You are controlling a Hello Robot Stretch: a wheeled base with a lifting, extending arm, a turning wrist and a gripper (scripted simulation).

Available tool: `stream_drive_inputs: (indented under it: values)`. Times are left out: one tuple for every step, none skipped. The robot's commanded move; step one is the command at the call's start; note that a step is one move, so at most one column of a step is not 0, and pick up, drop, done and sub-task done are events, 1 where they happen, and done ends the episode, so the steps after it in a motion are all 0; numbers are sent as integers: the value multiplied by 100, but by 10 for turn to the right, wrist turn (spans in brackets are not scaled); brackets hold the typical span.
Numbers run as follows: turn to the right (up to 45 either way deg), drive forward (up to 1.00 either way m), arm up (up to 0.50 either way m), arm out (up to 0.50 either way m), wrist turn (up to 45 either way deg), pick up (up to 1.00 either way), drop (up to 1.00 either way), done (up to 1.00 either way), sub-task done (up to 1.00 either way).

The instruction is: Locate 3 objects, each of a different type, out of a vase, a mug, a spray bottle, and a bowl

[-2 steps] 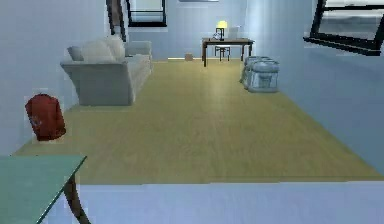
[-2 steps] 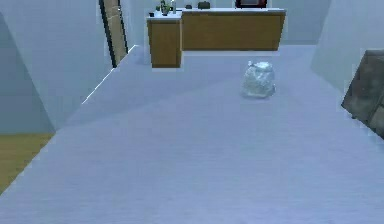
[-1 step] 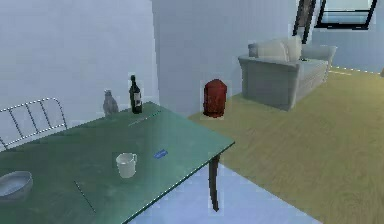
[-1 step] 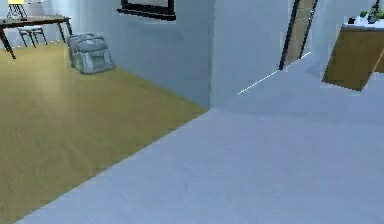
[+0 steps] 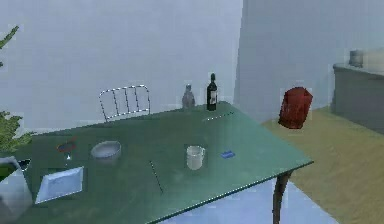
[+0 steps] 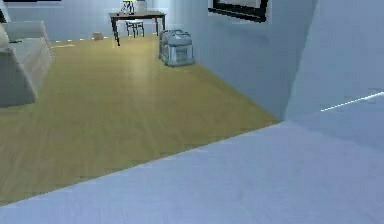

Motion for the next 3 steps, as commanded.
stream_drive_inputs:
  values:
    - [0, 0, 0, 0, 0, 0, 0, 0, 100]
    - [450, 0, 0, 0, 0, 0, 0, 0, 0]
    - [240, 0, 0, 0, 0, 0, 0, 0, 0]
